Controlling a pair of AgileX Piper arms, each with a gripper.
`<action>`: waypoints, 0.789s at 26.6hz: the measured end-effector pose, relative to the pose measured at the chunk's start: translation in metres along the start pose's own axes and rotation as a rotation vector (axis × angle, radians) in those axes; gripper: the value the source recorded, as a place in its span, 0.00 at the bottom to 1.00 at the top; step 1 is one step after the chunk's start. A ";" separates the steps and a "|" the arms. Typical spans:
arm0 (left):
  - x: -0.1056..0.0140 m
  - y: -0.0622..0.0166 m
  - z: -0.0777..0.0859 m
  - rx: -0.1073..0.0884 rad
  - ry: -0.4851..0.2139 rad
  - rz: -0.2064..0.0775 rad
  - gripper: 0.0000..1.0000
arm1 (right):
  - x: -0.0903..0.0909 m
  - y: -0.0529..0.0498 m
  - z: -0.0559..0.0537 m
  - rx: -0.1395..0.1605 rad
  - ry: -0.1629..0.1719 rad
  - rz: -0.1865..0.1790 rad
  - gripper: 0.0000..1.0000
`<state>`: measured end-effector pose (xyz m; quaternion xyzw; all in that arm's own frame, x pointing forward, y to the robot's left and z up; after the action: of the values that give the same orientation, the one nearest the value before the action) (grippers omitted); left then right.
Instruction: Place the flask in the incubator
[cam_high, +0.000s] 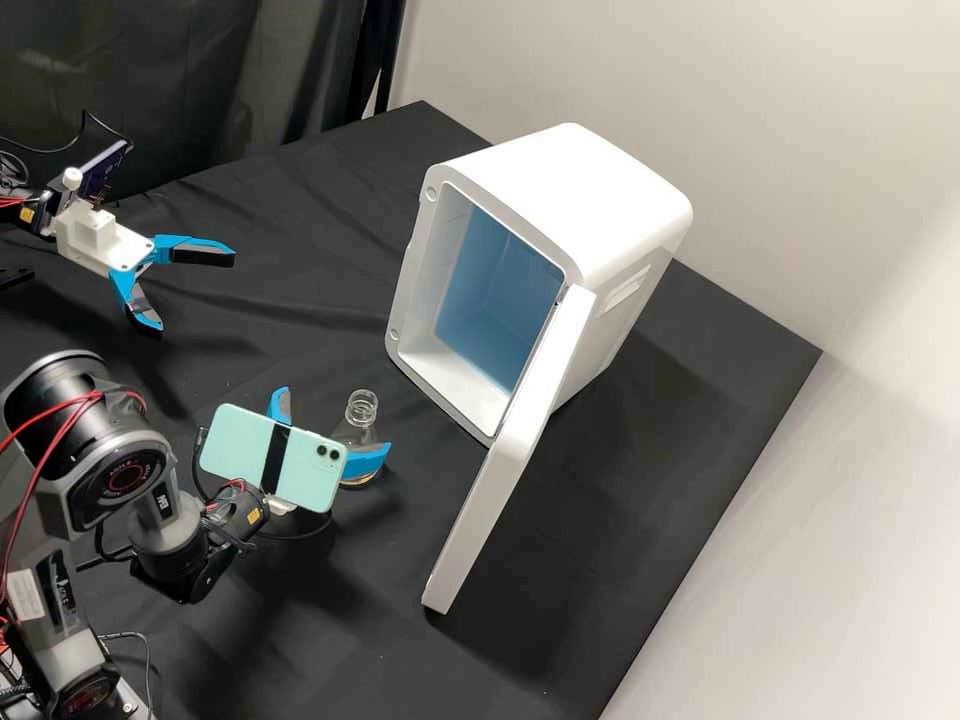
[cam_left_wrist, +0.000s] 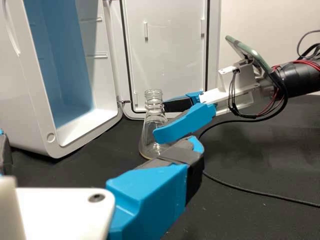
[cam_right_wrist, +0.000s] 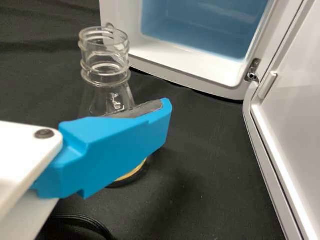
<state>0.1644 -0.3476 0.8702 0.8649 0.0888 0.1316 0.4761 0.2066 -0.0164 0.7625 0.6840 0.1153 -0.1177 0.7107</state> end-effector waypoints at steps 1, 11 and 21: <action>0.000 0.0000 0.000 0.000 0.000 0.000 1.00 | 0.000 0.000 0.001 0.000 -0.005 0.003 1.00; 0.000 0.0000 0.000 0.000 0.000 0.000 1.00 | 0.010 0.001 0.005 -0.026 -0.026 0.011 1.00; 0.000 0.0000 0.000 0.000 0.000 0.000 1.00 | 0.020 0.004 0.007 -0.016 -0.046 0.037 1.00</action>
<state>0.1644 -0.3476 0.8702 0.8649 0.0888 0.1316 0.4761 0.2265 -0.0234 0.7602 0.6775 0.0873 -0.1192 0.7206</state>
